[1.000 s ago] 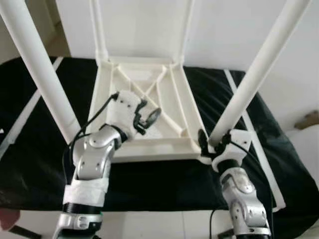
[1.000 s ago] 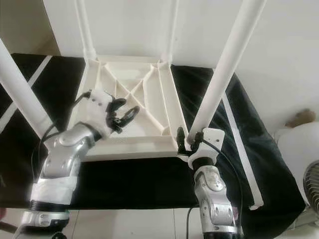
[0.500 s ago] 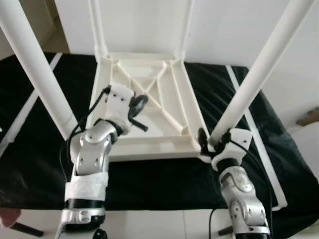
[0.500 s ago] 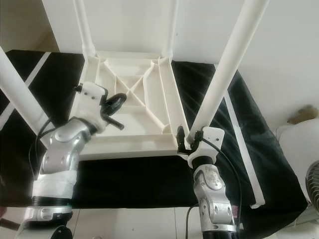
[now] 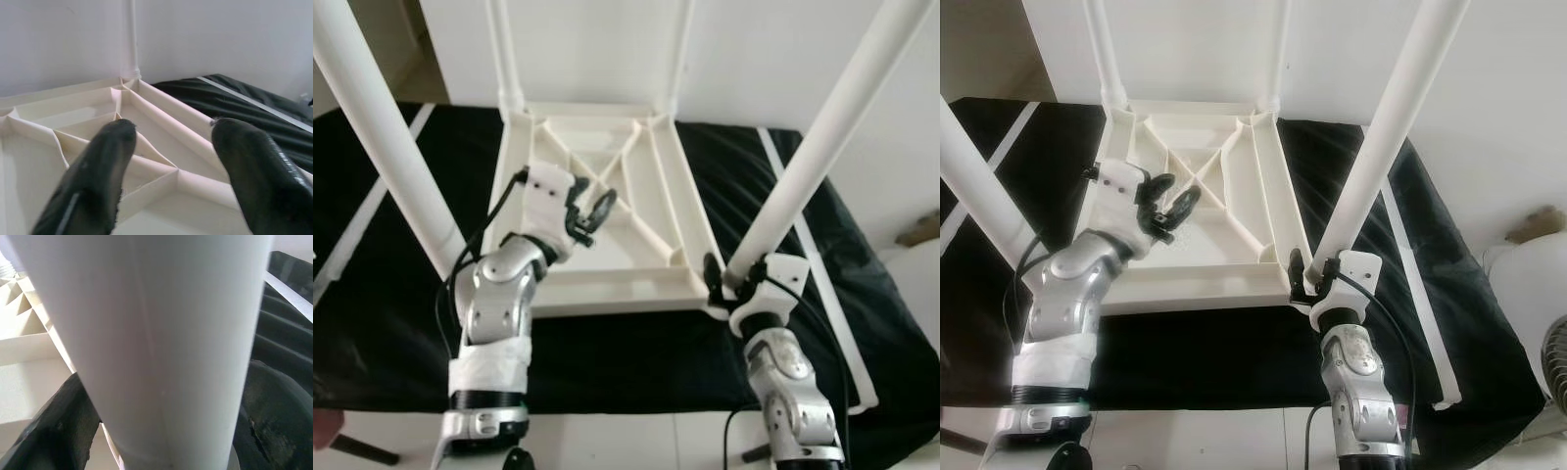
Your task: Building children table
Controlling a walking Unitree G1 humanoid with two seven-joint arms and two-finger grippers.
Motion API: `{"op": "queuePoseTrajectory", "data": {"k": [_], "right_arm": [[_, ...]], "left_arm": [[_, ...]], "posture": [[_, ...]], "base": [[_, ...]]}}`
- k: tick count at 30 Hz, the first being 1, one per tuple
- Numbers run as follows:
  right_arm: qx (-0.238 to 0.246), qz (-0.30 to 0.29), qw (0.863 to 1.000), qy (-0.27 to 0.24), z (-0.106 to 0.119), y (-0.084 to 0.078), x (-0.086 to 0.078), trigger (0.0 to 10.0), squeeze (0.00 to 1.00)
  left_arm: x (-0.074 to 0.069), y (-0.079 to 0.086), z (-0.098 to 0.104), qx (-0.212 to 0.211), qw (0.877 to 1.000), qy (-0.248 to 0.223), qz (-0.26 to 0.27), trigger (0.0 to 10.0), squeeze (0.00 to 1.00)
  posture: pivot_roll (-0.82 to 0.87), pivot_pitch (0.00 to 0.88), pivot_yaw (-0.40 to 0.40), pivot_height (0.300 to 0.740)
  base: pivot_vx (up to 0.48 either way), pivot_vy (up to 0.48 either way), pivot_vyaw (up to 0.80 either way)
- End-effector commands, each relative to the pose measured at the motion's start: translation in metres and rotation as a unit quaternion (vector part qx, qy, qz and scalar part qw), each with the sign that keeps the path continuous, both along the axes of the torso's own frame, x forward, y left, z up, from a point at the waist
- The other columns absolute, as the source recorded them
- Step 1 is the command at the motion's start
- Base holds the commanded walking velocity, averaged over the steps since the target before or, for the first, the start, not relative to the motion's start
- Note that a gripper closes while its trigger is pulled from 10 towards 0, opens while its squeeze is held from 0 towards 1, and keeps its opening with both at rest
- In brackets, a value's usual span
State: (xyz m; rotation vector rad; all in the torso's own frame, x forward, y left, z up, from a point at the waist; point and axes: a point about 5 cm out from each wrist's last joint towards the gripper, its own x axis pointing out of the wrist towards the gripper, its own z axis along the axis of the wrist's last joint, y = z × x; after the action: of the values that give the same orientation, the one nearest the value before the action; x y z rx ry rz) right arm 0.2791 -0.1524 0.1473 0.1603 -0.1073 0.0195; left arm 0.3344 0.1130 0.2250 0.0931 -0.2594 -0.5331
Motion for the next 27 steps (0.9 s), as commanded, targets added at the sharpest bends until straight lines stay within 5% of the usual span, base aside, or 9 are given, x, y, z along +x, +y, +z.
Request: {"op": "queuePoseTrajectory", "data": {"k": [1,10,11,12,27], "right_arm": [[-0.004,-0.004,1.000,0.005,-0.0033,-0.0018,-0.0026,10.0,0.00],[-0.004,-0.005,1.000,0.005,-0.0034,-0.0026,-0.0020,10.0,0.00],[-0.003,-0.006,1.000,0.006,-0.0037,-0.0029,-0.0023,10.0,0.00],[-0.004,-0.006,1.000,0.006,-0.0041,-0.0029,-0.0022,10.0,0.00],[-0.004,-0.009,1.000,0.005,-0.0038,-0.0031,-0.0012,10.0,0.00]], "left_arm": [[0.0067,0.0144,0.0023,-0.045,0.986,-0.005,0.163,10.0,1.00],[0.0067,0.0136,0.0020,-0.034,0.986,-0.005,0.163,10.0,1.00],[0.0057,0.0132,0.0027,-0.037,0.987,-0.010,0.159,4.1,0.00],[0.0051,0.0132,0.0035,-0.038,0.987,-0.013,0.158,0.0,0.00],[0.0042,0.0113,0.0048,-0.036,0.988,-0.022,0.150,0.0,0.00]], "posture": [[-0.07,0.108,-0.050,0.740],[-0.07,0.113,-0.053,0.740],[-0.07,0.113,-0.052,0.740],[-0.07,0.112,-0.051,0.740],[-0.07,0.105,-0.048,0.740]], "base": [[0.000,0.000,0.00],[0.000,0.000,0.00],[0.000,0.000,0.00],[0.000,0.000,0.00],[0.000,0.000,0.00]]}}
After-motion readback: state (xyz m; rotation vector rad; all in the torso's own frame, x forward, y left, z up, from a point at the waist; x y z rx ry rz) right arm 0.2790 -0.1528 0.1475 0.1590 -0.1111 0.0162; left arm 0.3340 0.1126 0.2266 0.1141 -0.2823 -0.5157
